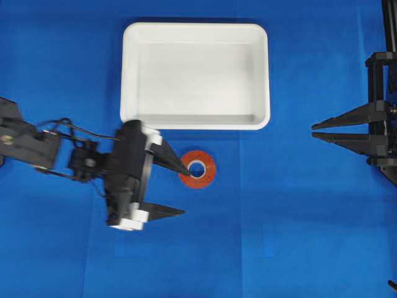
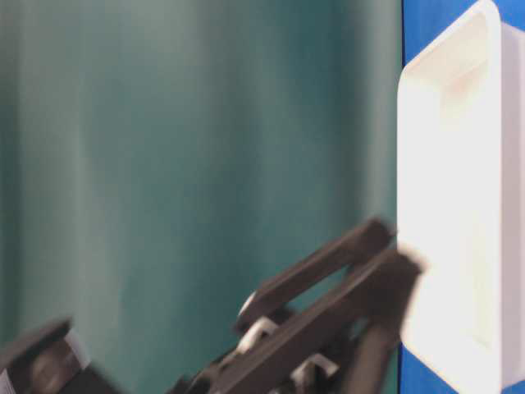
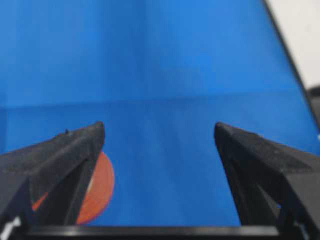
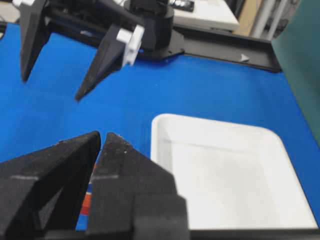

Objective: Place one roll of tape in the white case with the left arm.
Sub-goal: 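Lower the left gripper and pinch the tape roll's rim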

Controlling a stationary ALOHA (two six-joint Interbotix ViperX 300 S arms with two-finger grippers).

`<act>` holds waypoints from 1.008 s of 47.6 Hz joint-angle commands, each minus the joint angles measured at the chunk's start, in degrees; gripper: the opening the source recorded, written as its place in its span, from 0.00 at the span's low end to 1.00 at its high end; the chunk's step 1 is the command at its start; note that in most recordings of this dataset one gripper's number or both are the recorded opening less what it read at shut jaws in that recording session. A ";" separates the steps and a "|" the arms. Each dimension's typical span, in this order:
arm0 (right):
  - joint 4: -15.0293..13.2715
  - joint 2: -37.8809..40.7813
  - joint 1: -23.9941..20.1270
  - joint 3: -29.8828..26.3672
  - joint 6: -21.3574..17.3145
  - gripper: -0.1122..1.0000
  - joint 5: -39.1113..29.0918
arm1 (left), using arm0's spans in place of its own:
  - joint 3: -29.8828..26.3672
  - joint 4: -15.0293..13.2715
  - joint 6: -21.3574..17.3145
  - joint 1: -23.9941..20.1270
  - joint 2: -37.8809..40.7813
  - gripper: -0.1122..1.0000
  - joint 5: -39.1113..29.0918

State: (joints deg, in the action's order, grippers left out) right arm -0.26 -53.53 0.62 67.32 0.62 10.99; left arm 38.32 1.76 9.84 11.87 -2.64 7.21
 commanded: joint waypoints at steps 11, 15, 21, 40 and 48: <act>-0.09 0.88 0.09 -1.05 -0.09 0.01 -0.44 | -8.09 0.00 0.53 -0.88 8.44 0.91 -8.79; -0.09 1.05 0.09 -1.05 -0.18 0.01 -0.62 | -9.05 0.00 0.62 -1.23 10.37 0.91 -10.46; -0.09 1.05 0.09 -0.97 -0.18 0.01 -0.62 | -10.02 0.09 1.49 -2.37 13.71 0.91 -11.60; -0.09 1.85 0.18 -0.79 -0.18 0.01 -0.70 | -12.30 0.09 2.02 -3.69 19.07 0.91 -13.89; -0.09 2.64 0.09 -0.70 -0.18 0.01 -0.53 | -14.06 0.18 1.93 -3.87 19.78 0.86 -18.63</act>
State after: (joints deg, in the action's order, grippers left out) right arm -0.26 -51.59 0.62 67.32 0.53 10.11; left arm 25.75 1.85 11.78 8.35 17.67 -9.32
